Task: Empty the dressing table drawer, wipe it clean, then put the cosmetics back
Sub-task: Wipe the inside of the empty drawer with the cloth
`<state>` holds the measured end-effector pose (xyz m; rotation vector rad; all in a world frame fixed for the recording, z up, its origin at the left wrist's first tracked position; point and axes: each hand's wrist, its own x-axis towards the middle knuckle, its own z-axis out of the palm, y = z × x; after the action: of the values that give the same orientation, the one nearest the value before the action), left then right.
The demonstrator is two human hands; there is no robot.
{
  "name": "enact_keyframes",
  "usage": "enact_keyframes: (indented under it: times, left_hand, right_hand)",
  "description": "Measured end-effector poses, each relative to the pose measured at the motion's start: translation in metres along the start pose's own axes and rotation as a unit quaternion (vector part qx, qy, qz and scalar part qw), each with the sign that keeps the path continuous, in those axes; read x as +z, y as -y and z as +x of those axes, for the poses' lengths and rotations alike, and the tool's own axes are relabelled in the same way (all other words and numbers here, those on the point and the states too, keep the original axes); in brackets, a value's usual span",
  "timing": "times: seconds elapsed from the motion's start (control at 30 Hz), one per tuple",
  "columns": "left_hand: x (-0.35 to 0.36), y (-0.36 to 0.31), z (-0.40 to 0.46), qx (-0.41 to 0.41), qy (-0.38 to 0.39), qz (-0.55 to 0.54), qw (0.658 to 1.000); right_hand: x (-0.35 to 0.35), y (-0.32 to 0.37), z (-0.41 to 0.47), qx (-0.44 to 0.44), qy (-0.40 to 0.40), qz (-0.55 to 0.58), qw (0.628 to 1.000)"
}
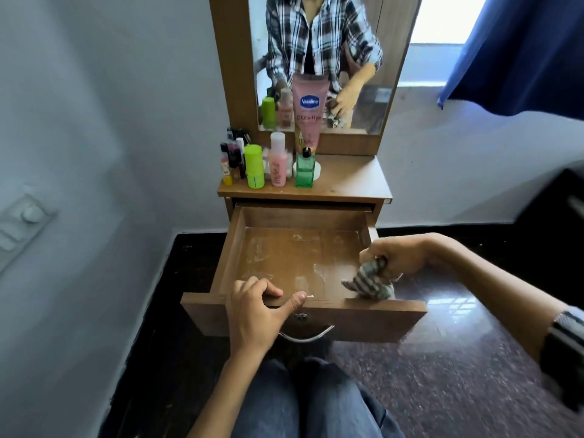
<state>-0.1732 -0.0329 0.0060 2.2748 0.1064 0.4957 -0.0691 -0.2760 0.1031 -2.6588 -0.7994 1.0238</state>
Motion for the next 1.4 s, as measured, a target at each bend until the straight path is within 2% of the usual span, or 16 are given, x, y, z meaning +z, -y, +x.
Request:
enact_keyframes:
  times: [0.07, 0.17, 0.27, 0.33, 0.4, 0.47, 0.63, 0.73, 0.87, 1.0, 1.1, 1.23, 1.3, 1.4]
  left_hand:
    - [-0.002, -0.002, 0.0, -0.004, 0.003, -0.004, 1.0]
    - [-0.005, -0.002, 0.001, -0.007, 0.018, -0.009, 1.0]
    - [-0.015, -0.001, 0.004, -0.025, 0.027, -0.065, 0.997]
    - [-0.025, 0.002, 0.005, -0.042, -0.003, -0.087, 0.995]
    - [-0.035, 0.011, 0.007, -0.05, -0.046, -0.06, 0.996]
    - [-0.044, 0.023, 0.011, -0.063, -0.083, -0.028, 0.994]
    - [-0.053, 0.045, 0.029, -0.091, -0.103, 0.013, 0.99]
    - [-0.05, 0.054, 0.033, -0.081, -0.088, 0.01, 0.993]
    - [-0.046, 0.055, 0.03, -0.056, -0.11, 0.013, 0.992]
    - [-0.046, 0.056, 0.025, -0.057, -0.094, 0.026, 0.994]
    - [-0.048, 0.053, 0.027, -0.071, -0.077, 0.045, 0.993]
    - [-0.049, 0.052, 0.031, -0.086, -0.056, 0.077, 0.992]
    - [-0.047, 0.051, 0.03, -0.086, -0.05, 0.086, 0.991]
    - [-0.047, 0.051, 0.03, -0.079, -0.05, 0.09, 0.992]
  right_hand:
    - [0.004, 0.0, -0.012, 0.002, -0.1, 0.115, 0.988]
    - [0.021, -0.001, -0.016, -0.006, -0.234, 0.264, 0.936]
    - [0.034, 0.008, -0.013, -0.006, -0.348, 0.394, 0.85]
    - [0.036, 0.019, -0.007, 0.002, -0.414, 0.462, 0.784]
    - [0.037, 0.034, 0.006, 0.013, -0.453, 0.528, 0.718]
    - [0.035, 0.05, 0.023, 0.024, -0.466, 0.577, 0.67]
    - [0.026, 0.098, 0.086, 0.054, -0.448, 0.654, 0.608]
    - [0.02, 0.118, 0.126, 0.081, -0.429, 0.671, 0.6]
    - [0.013, 0.127, 0.173, 0.117, -0.418, 0.698, 0.57]
    - [0.004, 0.131, 0.212, 0.128, -0.405, 0.691, 0.585]
    - [0.003, 0.135, 0.237, 0.12, -0.417, 0.659, 0.615]
    - [0.005, 0.132, 0.246, 0.117, -0.452, 0.562, 0.683]
    - [0.01, 0.129, 0.245, 0.117, -0.425, 0.54, 0.717]
    - [0.022, 0.128, 0.241, 0.126, -0.339, 0.538, 0.761]
